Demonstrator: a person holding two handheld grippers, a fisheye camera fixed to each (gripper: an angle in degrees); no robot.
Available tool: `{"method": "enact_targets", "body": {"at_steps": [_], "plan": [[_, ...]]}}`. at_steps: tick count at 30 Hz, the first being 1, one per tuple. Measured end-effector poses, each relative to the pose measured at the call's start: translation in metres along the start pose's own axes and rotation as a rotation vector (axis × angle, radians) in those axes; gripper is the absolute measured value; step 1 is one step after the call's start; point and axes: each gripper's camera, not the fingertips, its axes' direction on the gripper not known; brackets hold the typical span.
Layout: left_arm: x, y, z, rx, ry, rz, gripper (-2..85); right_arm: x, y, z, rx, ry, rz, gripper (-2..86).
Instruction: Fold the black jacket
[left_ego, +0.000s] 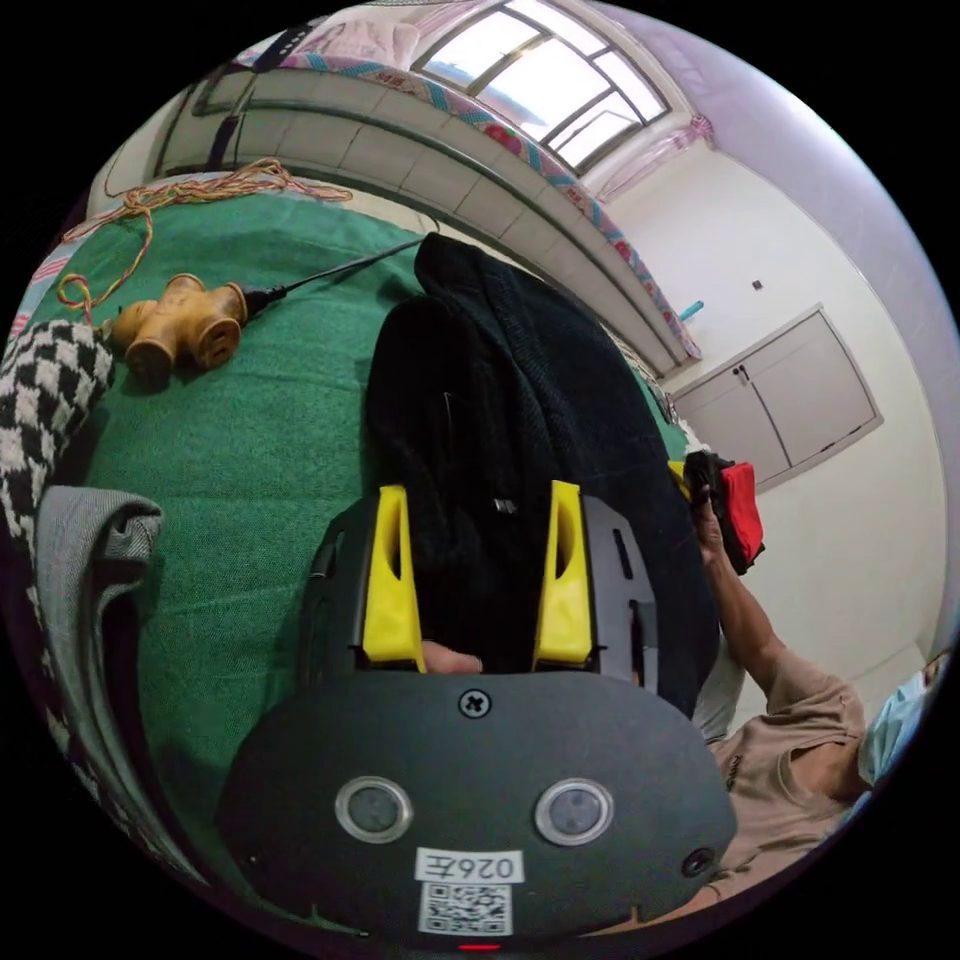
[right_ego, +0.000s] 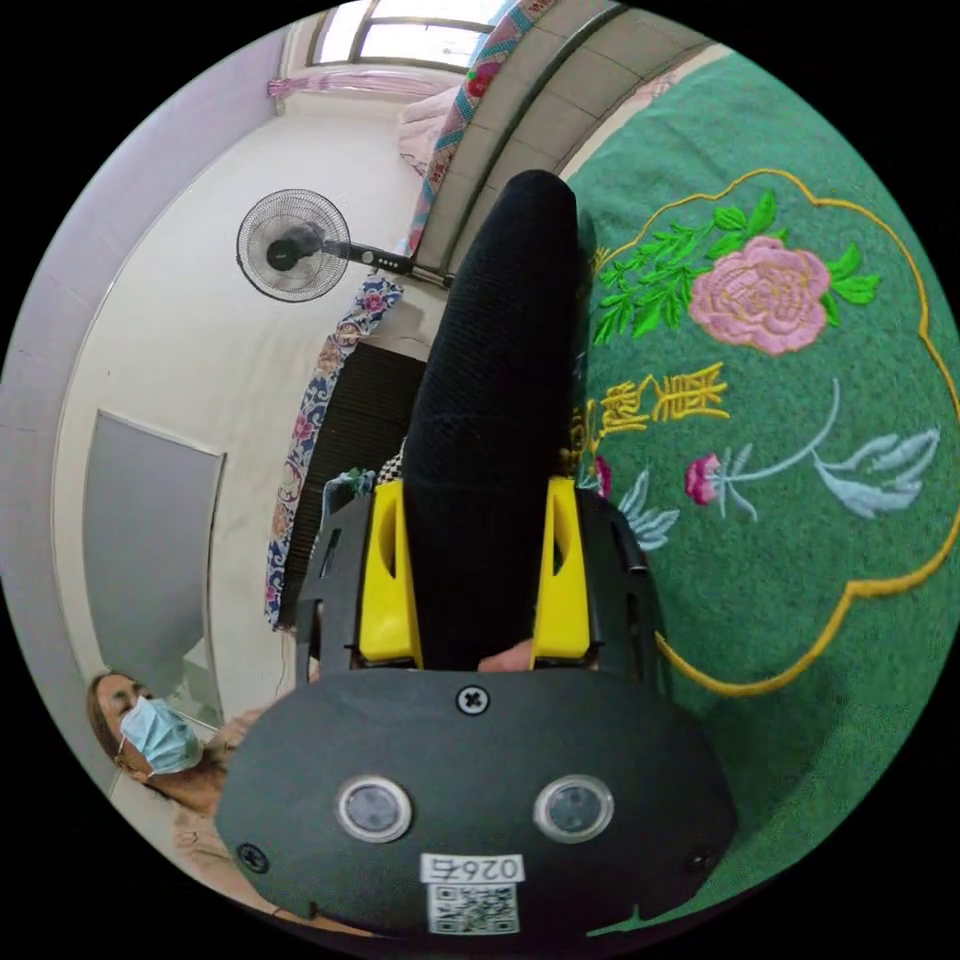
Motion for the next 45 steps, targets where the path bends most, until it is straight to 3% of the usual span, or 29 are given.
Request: {"method": "enact_targets", "body": {"at_steps": [5,9,18,27,30,37,45], "plan": [[-0.006,0.001,0.002,-0.024,0.193,0.02,13.0,-0.002,-0.013,0.001,0.003,-0.024,-0.01,15.0],[-0.005,0.003,0.007,-0.045,0.186,0.035,15.4,0.005,-0.015,0.002,0.031,-0.108,-0.014,14.1],[0.018,0.025,0.008,-0.076,0.101,0.091,16.2,-0.049,-0.048,0.055,-0.086,0.069,-0.064,17.8],[0.042,0.061,0.022,-0.103,0.053,0.109,11.4,-0.089,-0.031,0.091,-0.104,0.151,-0.095,11.7],[0.055,0.082,0.026,-0.06,0.047,0.106,9.5,-0.126,-0.011,0.104,-0.048,0.28,-0.173,9.9],[0.162,0.15,0.013,0.086,-0.195,0.396,7.7,-0.283,0.079,0.134,0.163,0.685,-0.522,8.5],[0.252,0.248,-0.058,0.348,-0.214,0.469,7.5,-0.457,0.197,0.132,0.364,0.77,-0.838,8.6]]}}
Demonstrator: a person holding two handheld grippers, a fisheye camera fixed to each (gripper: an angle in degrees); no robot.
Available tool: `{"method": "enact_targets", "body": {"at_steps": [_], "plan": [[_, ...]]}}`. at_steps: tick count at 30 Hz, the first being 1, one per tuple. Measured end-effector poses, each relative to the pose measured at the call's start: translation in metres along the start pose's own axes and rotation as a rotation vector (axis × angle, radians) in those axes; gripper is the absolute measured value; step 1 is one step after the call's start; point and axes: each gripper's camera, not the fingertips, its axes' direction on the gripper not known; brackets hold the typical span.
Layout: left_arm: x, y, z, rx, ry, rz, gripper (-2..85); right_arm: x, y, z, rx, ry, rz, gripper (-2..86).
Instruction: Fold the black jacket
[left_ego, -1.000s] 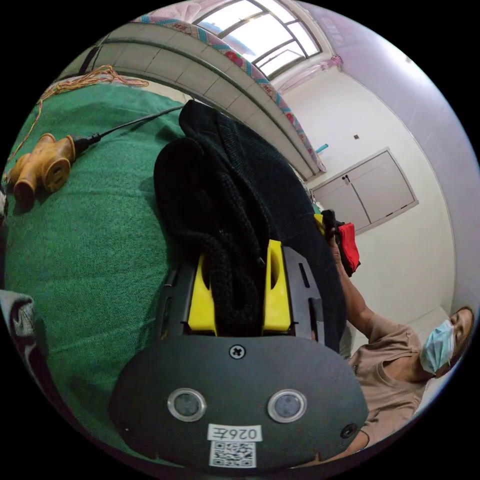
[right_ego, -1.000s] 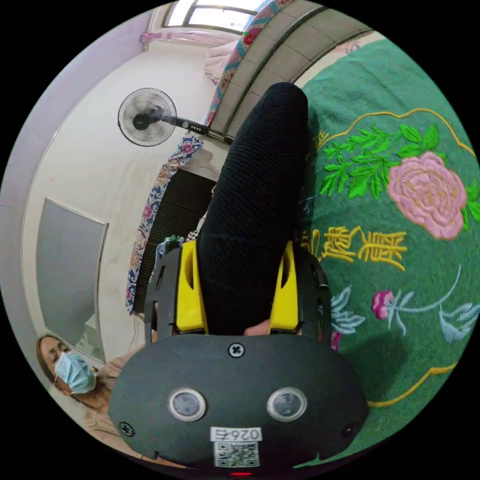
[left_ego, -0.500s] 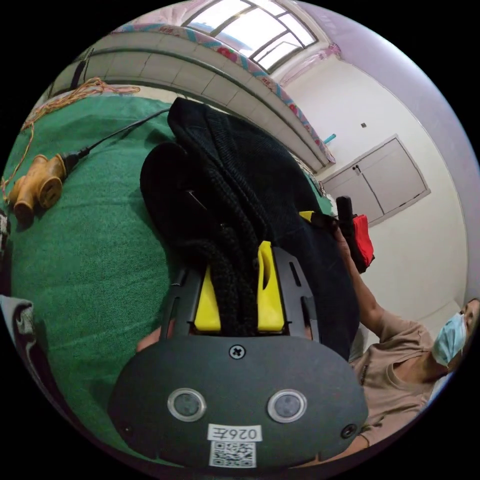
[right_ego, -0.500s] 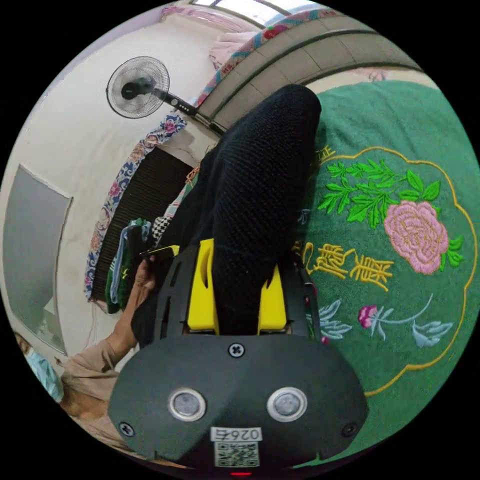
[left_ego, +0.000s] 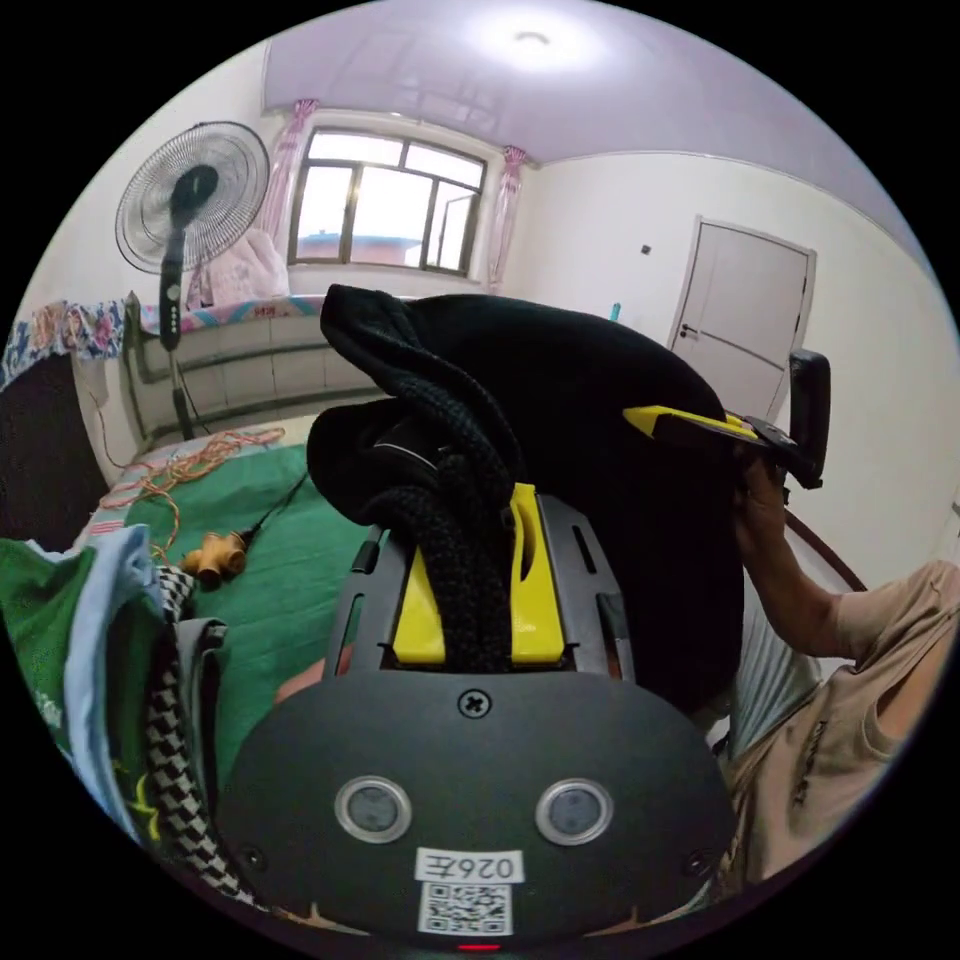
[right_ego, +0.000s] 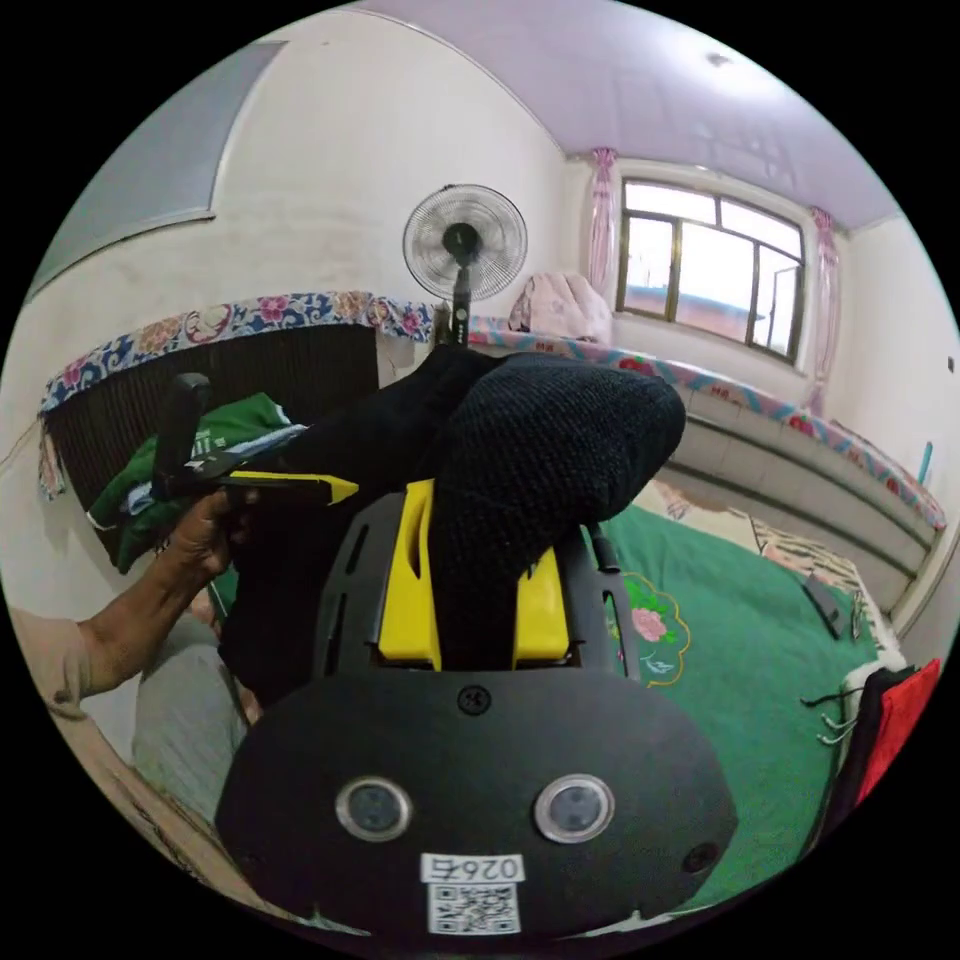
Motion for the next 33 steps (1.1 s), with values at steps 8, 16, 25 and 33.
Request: {"method": "enact_targets", "body": {"at_steps": [8,16,25,33], "plan": [[0.061,-0.019,-0.17,-0.05,-0.296,0.134,7.8,-0.112,-0.087,-0.078,0.231,-0.373,0.02,8.7],[-0.012,-0.043,-0.261,-0.422,-0.652,0.012,10.6,-0.223,-0.156,0.007,0.131,-0.954,0.403,9.7],[-0.105,0.134,-0.124,-0.676,-1.058,-0.261,-0.1,-0.277,-0.08,0.135,-0.326,-0.933,0.452,8.5],[-0.027,0.197,-0.075,-0.45,-0.88,-0.145,-1.0,-0.264,-0.1,-0.014,0.092,-0.606,0.129,0.7]]}}
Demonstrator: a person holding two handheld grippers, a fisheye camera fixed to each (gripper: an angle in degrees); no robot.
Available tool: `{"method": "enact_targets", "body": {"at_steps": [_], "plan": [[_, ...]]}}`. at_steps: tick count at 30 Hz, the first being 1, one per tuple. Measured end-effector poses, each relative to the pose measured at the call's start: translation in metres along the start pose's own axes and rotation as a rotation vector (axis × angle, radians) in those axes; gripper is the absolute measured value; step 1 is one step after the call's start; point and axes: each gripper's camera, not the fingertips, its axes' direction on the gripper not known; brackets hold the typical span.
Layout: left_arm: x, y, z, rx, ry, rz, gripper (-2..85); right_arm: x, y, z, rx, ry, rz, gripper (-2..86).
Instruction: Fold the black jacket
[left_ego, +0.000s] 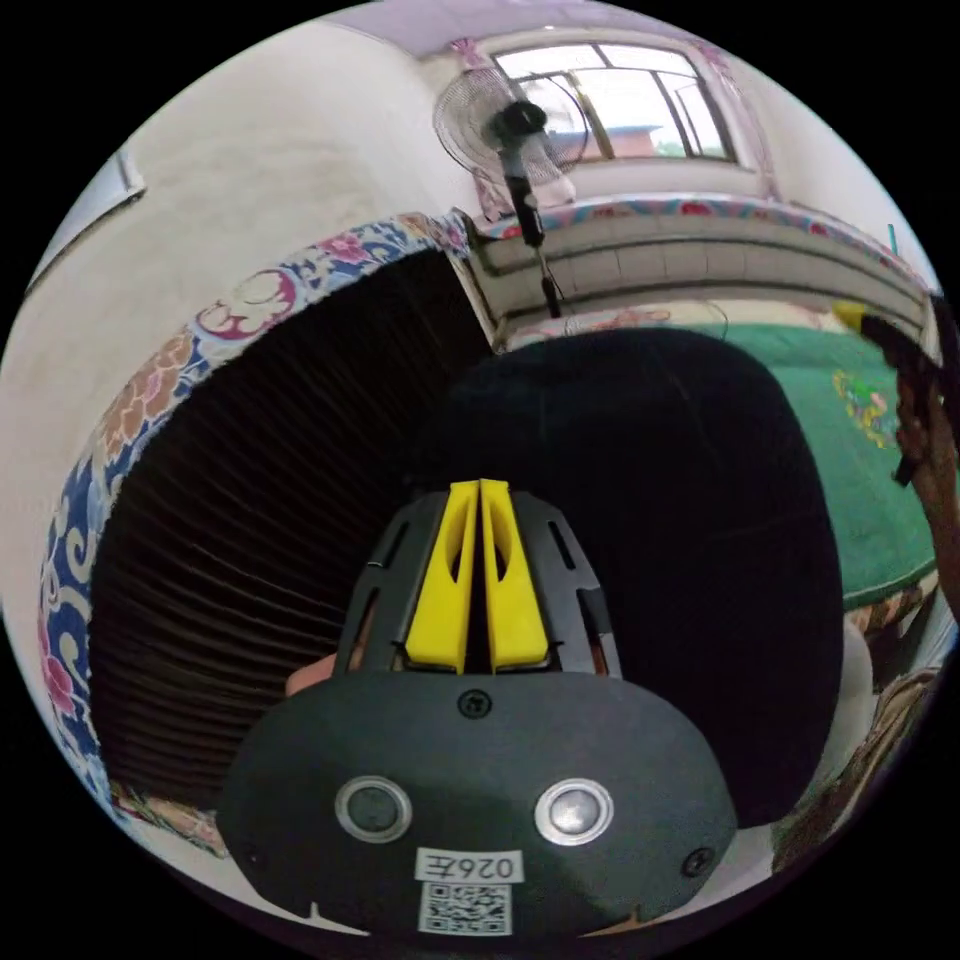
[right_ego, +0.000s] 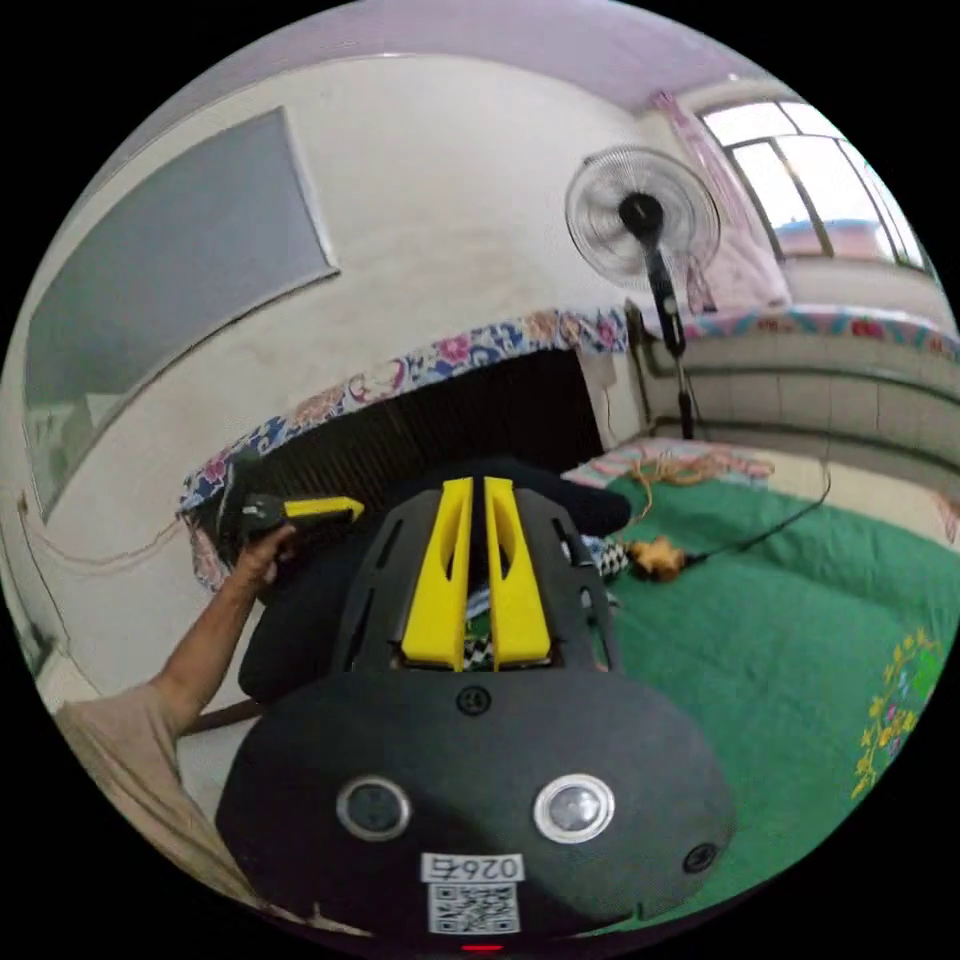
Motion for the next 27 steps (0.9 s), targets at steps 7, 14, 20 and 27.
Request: {"method": "enact_targets", "body": {"at_steps": [7,14,20,27], "plan": [[0.121,0.033,0.057,-0.04,-0.495,0.238,-0.8,-0.07,0.044,0.075,-0.282,0.143,-0.385,-0.9],[0.197,0.05,-0.08,0.464,-0.306,0.105,-0.7,-0.036,0.058,-0.115,-0.236,-0.052,-0.229,-1.0],[0.335,0.014,-0.158,0.817,0.399,0.317,-0.7,0.021,0.114,-0.337,-0.108,0.302,-0.186,-0.9],[0.582,-0.079,-0.135,0.694,1.088,0.552,-0.5,0.072,0.196,-0.57,-0.117,0.846,-0.045,-0.9]]}}
